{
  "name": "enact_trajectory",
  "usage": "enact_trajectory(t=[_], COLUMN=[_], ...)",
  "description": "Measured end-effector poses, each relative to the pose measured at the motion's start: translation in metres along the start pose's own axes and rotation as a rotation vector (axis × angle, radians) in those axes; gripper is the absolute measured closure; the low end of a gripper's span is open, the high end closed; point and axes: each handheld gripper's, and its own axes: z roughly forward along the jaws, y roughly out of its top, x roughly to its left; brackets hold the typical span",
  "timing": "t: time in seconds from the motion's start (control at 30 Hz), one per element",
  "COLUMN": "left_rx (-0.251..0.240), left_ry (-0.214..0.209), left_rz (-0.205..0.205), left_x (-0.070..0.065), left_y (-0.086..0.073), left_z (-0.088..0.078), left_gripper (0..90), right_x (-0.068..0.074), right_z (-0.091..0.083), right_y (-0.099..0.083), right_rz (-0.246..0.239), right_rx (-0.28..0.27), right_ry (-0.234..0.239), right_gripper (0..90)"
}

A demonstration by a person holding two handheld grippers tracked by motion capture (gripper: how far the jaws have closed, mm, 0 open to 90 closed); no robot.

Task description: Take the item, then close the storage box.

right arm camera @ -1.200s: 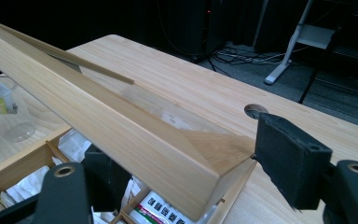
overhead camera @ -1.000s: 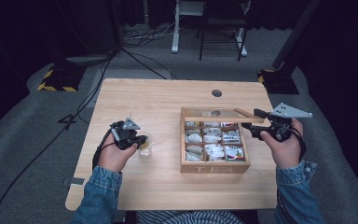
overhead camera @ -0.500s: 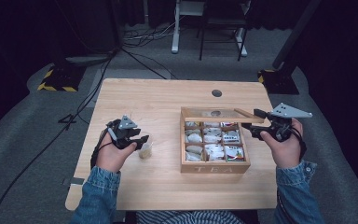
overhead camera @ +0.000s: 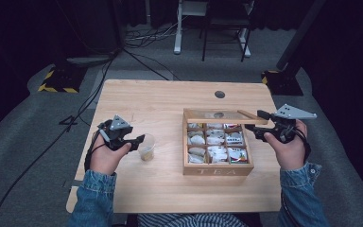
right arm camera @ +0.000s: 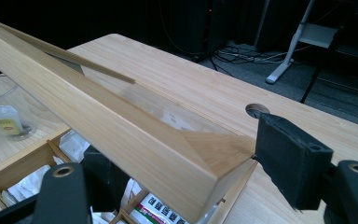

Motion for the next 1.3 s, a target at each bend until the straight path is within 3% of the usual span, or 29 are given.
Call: enact_trajectory(t=[0.47,0.87,1.1,1.3], left_rx=[0.015,0.065,0.095,0.142], left_ry=[0.047,0.121,0.138,0.139], left_rz=[-0.035,-0.085,-0.107,-0.093], left_x=[0.023,0.053,0.060,0.060], left_y=[-0.014,-0.040,-0.054,-0.061], left_z=[0.002,0.019,0.031,0.042], left_gripper=[36.0,33.6,33.1,32.7], right_x=[0.000,0.000,0.001,0.002], right_z=[0.000,-0.001,-0.003,-0.008], right_y=[0.000,-0.002,-0.003,-0.003], right_rz=[0.000,0.001,-0.002,0.003], right_rx=[0.001,0.012,0.032,0.061], right_ry=[0.003,0.007,0.009,0.022], right_gripper=[30.2,29.8,30.9,32.6])
